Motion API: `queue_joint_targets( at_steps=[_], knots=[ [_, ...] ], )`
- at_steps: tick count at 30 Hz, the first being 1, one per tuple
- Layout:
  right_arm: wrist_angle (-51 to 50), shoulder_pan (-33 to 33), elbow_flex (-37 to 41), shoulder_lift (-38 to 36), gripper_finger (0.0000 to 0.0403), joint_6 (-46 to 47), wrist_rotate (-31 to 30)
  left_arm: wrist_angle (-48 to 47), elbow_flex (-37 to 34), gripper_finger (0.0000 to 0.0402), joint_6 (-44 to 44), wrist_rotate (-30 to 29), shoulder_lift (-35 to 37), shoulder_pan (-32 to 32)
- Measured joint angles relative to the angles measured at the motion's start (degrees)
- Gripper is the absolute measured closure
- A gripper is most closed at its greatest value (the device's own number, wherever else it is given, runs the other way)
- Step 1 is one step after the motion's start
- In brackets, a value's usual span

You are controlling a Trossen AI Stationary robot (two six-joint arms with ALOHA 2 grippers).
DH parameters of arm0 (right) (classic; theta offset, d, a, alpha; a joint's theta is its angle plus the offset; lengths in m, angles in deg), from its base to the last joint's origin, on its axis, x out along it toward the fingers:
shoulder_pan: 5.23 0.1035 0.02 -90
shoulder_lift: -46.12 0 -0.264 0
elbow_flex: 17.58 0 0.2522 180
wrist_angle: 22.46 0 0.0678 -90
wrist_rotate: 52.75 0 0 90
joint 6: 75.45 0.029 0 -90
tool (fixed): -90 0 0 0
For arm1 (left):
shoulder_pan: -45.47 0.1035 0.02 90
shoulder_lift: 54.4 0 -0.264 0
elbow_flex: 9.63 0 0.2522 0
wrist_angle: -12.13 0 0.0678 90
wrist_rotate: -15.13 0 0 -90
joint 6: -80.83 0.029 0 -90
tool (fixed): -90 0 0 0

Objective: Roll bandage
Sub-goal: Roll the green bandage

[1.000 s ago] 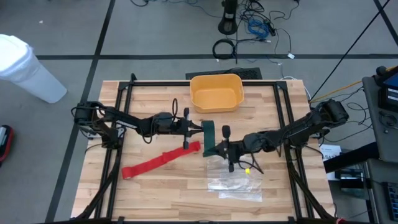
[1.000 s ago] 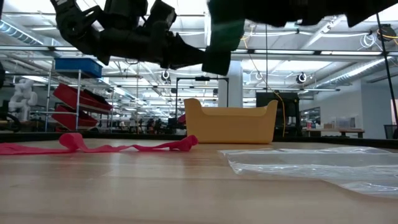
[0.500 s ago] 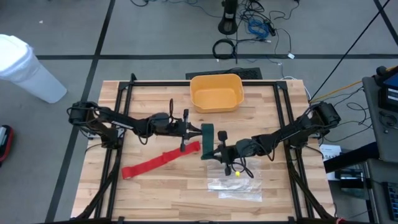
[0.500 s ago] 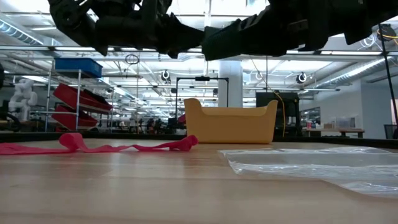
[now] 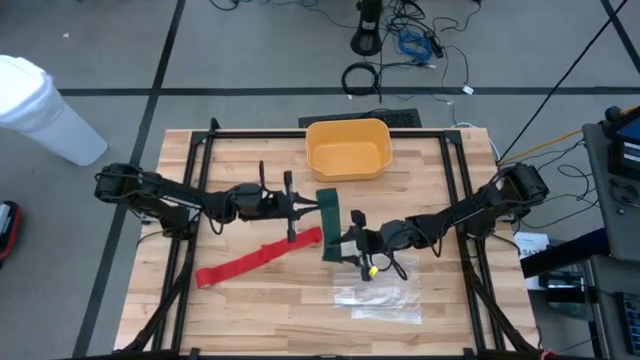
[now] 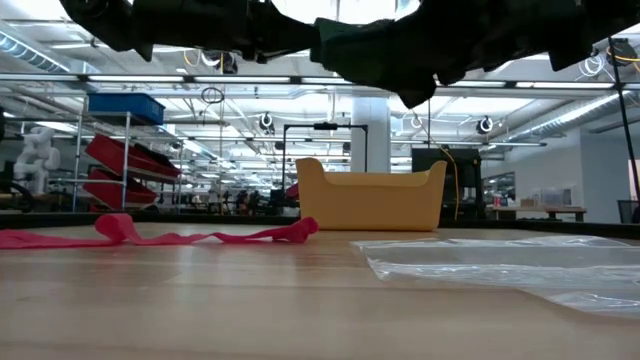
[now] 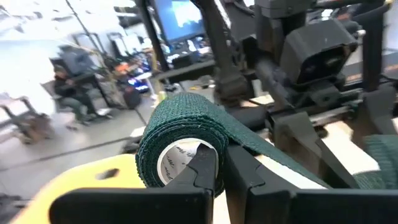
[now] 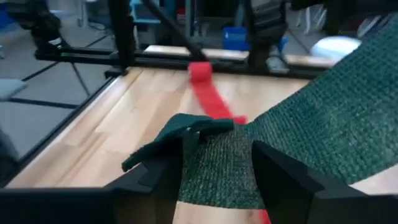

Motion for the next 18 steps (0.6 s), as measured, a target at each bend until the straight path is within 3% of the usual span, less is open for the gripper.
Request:
queue_joint_targets(
  at_steps=[3,8,12,18],
  knots=[
    [2.36,-0.14,-0.06,-0.11,0.0221,-6.5,-5.35,1.52,0.0,0.0388,1.58,-0.34,0.0,0.03],
    [0.33,0.0,-0.04,-0.09,0.022,-24.88,-21.51,3.39,0.0,0.0388,4.36,-0.25,0.42,-0.02],
    [0.18,0.6,-0.02,-0.09,0.022,-36.6,-24.15,3.72,0.0,0.0388,4.71,0.19,1.19,0.11],
    [2.91,2.4,0.01,-0.04,0.022,-61.73,-26.09,2.45,1.01,0.0388,4.19,3.5,1.36,0.94]
  ],
)
